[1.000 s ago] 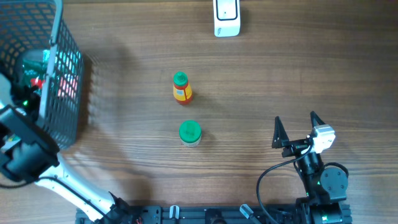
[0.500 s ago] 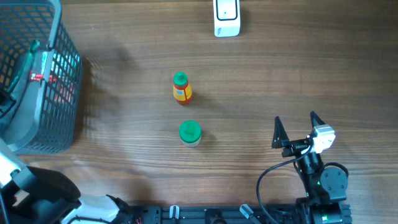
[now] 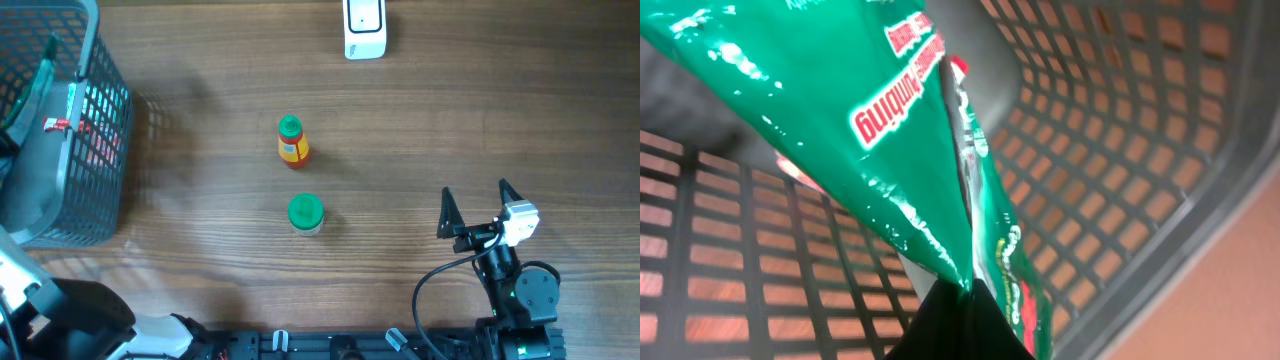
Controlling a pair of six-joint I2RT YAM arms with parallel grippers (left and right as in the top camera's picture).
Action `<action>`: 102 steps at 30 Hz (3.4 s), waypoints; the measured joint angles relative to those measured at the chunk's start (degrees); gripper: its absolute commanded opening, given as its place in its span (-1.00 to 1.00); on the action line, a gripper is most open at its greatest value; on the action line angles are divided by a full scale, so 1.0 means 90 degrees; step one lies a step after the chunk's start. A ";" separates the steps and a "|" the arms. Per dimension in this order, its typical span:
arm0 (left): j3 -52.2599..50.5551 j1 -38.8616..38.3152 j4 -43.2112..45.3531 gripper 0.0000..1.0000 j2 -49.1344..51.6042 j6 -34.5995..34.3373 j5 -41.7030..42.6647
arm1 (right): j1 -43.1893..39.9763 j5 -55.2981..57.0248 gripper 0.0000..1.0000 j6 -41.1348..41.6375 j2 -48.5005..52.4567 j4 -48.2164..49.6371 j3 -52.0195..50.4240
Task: Scan the item barcode
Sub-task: 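Lower the left gripper onto the green 3M glove pack to grasp, then lift the glove pack out and lay it left of the jar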
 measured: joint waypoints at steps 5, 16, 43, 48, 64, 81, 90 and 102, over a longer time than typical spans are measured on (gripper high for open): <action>0.0000 -0.0019 -0.0007 -0.92 -0.0610 0.0393 0.0364 | 0.0000 -0.0002 1.00 0.0000 0.0000 0.0000 0.0000; 0.0000 -0.0041 0.0206 -0.92 -0.1887 0.1804 0.0520 | 0.0000 0.0000 0.99 0.0000 0.0000 0.0000 0.0000; 0.0000 -0.3536 -0.1338 -0.92 -0.2919 0.5559 -0.0090 | 0.0000 -0.0002 0.99 0.0000 0.0000 0.0000 0.0000; 0.0000 -0.3721 -0.1848 -0.92 -0.2912 0.6647 -0.0257 | 0.0000 0.0000 0.99 0.0000 0.0000 0.0000 0.0000; -0.0090 -0.4612 -0.2489 -0.92 -0.1088 0.9428 -0.0423 | 0.0000 -0.0002 0.99 0.0000 0.0000 0.0000 0.0000; -0.0189 -0.5450 -0.1809 -0.92 0.0578 1.1283 0.0442 | 0.0000 -0.0002 0.99 0.0000 0.0000 0.0000 0.0000; -0.0835 -0.5447 -0.1644 -0.92 0.1260 1.1604 0.0787 | 0.0000 -0.0002 1.00 0.0000 0.0000 0.0000 0.0000; -0.2011 -0.5447 -0.0906 -0.17 0.1263 1.1526 0.0646 | 0.0000 -0.0002 0.99 0.0000 0.0000 0.0000 0.0000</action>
